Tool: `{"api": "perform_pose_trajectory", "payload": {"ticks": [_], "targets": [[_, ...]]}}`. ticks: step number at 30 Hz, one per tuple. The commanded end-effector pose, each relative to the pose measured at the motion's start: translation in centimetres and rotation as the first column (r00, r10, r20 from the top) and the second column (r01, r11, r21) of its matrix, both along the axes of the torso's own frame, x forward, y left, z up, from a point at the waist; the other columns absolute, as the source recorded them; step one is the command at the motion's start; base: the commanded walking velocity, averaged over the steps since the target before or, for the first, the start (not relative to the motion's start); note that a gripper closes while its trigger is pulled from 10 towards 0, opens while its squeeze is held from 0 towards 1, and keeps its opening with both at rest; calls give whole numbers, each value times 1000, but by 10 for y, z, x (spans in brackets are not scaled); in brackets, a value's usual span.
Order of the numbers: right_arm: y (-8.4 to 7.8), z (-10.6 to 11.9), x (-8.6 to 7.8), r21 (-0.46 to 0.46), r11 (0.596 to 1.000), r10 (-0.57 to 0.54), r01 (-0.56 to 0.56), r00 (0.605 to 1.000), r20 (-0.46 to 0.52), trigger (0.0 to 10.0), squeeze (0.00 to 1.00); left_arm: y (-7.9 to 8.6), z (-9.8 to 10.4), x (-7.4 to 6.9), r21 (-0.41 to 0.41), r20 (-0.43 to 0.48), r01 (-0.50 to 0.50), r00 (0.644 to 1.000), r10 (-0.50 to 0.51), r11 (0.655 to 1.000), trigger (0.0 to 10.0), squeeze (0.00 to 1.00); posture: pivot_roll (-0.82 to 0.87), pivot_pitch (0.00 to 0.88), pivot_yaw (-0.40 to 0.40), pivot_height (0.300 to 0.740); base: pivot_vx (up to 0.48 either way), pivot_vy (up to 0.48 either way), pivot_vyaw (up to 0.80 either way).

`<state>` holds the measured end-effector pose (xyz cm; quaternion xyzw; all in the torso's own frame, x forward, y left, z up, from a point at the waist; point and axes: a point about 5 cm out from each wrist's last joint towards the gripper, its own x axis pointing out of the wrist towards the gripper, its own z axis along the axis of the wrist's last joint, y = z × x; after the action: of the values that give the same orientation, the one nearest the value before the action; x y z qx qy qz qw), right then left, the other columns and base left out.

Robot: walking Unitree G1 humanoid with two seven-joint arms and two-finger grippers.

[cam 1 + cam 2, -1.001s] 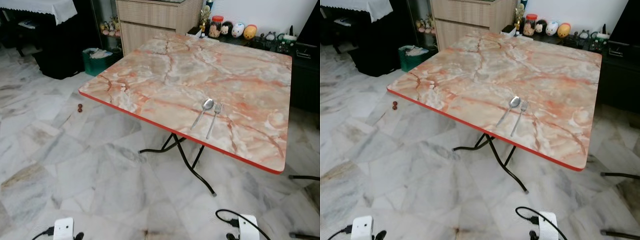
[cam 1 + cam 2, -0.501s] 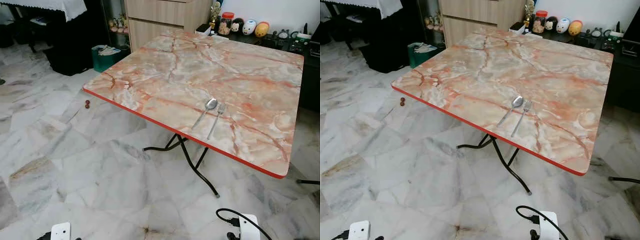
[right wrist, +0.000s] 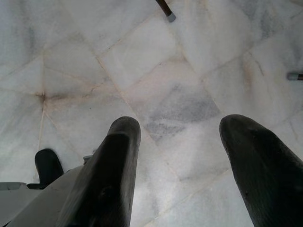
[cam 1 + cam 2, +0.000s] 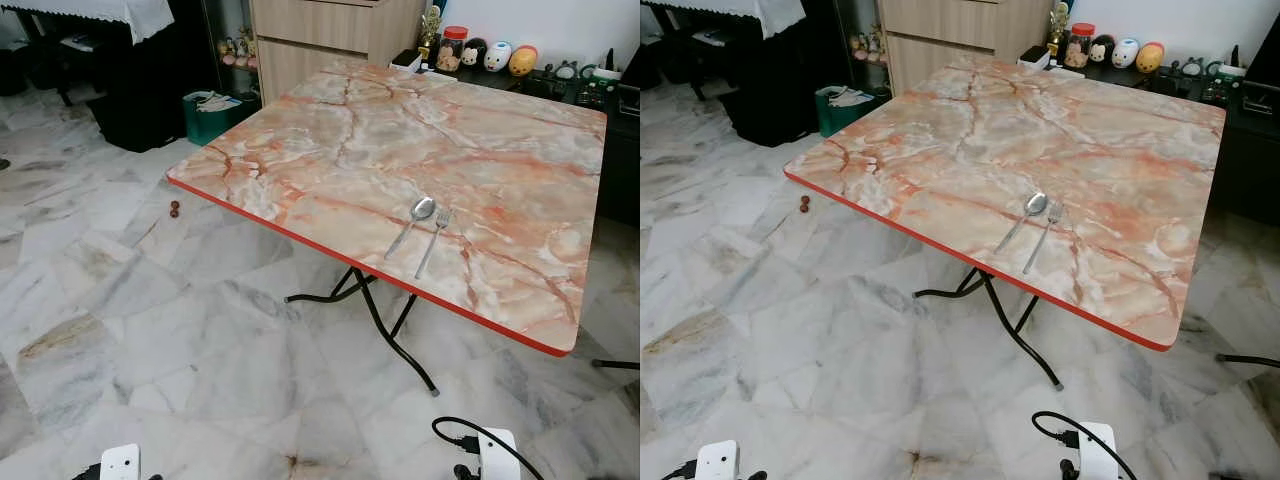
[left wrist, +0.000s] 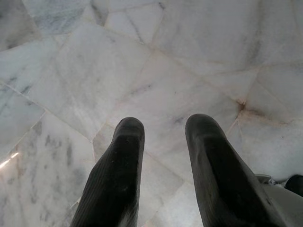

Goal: Setting the table

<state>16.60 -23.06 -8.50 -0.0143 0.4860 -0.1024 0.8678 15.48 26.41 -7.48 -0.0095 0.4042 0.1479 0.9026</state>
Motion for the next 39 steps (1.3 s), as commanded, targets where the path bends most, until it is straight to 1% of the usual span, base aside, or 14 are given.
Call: {"api": "perform_pose_trajectory", "payload": {"ticks": [1, 23, 32, 39], "targets": [[0, 0, 0, 1, 1000, -8, 8, 1000, 1, 10000, 0, 1, -3, -5, -8, -26, -19, 999, 19, 1000, 10000, 0, -28, 0, 32, 740, 0, 0, 0], [1, 0, -1, 6, 1000, -28, 28, 1000, 7, 10000, 0, 1, 0, 0, 2, -4, -4, 1000, 4, 1000, 10000, 0, -29, 0, 38, 740, 0, 0, 0], [1, 0, 0, 10, 999, -31, 31, 999, 9, 10000, 0, -2, 4, 9, 7, 28, 4, 1000, -5, 1000, 10000, 0, -26, 0, 38, 740, 0, 0, -712], [1, 0, 0, 10, 1000, -29, 29, 1000, 7, 10000, 0, -3, 5, 12, 12, 47, 7, 999, -8, 1000, 10000, 0, -24, 0, 38, 740, 0, 0, -707]]}}
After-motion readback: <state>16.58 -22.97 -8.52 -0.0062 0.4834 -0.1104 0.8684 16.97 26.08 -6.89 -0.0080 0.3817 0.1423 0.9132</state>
